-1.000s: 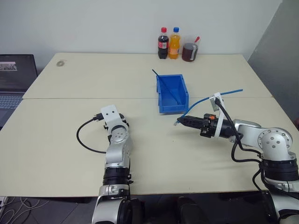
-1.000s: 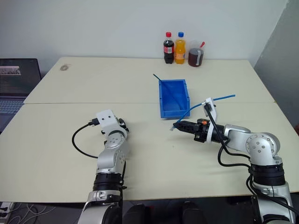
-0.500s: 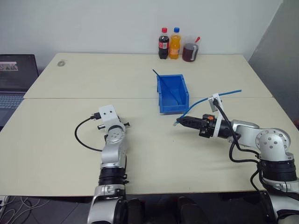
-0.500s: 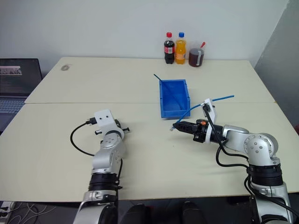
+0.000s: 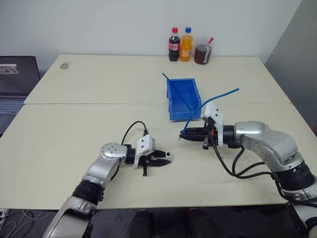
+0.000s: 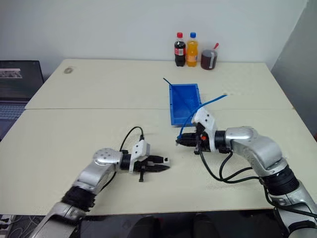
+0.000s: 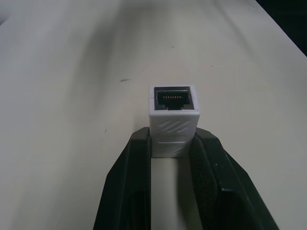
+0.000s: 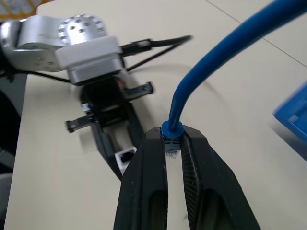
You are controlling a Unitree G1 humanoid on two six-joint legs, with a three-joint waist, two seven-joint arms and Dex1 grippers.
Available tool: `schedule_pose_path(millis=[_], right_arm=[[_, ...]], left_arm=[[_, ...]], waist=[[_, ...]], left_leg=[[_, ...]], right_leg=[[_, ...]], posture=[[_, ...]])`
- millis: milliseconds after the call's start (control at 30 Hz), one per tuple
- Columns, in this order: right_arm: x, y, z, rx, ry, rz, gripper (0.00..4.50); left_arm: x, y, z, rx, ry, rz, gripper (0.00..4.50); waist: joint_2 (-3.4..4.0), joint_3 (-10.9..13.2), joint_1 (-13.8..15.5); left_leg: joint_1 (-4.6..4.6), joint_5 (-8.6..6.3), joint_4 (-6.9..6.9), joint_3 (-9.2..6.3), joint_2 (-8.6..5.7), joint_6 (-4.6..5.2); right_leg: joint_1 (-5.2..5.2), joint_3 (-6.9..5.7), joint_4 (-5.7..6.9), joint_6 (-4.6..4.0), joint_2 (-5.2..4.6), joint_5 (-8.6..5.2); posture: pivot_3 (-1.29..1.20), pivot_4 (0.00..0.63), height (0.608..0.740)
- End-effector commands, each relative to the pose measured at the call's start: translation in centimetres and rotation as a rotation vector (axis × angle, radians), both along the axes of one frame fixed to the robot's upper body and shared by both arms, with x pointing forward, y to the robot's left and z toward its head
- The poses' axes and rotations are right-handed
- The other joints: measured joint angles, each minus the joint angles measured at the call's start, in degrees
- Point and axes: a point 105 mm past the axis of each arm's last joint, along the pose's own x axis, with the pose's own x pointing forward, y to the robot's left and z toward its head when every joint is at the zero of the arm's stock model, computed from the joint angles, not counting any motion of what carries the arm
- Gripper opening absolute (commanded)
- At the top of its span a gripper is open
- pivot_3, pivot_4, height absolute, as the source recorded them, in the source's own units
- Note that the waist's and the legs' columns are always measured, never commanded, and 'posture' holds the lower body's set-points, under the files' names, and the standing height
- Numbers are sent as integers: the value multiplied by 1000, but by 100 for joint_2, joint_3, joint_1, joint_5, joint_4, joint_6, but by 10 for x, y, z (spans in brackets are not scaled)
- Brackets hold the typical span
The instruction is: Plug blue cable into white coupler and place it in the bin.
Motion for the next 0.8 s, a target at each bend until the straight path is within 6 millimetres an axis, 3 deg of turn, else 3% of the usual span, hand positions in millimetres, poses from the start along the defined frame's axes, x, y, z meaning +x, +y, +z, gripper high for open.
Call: schedule_pose_path(millis=[33, 333, 667, 800], right_arm=[[-7, 4, -13, -39, -69, 69, 134], [-5, 8, -24, -49, -73, 88, 134], [0, 0, -45, -150, -81, 125, 134], [-6, -3, -56, -192, -58, 176, 134]], left_arm=[[4, -6, -19, 55, -23, -55, 781], [9, -9, -17, 31, -32, -77, 781], [-4, -12, -23, 11, -25, -101, 781], [-9, -12, -23, 0, -18, -103, 781]], waist=[[-4, -3, 21], [0, -7, 9], [16, -21, -5], [38, -47, -20]], left_leg=[[3, 0, 4, 1, -5, 1], [10, 18, 10, -10, -10, 29], [11, 18, 7, -9, -11, 30], [12, 18, 4, -8, -11, 30]], right_leg=[[6, -5, 1, 1, -5, 0], [7, 5, 11, 15, -10, 9], [8, 6, 9, 15, -10, 9], [8, 8, 8, 15, -10, 9]], posture=[[0, 150, 740], [0, 150, 740], [0, 150, 740], [0, 150, 740]])
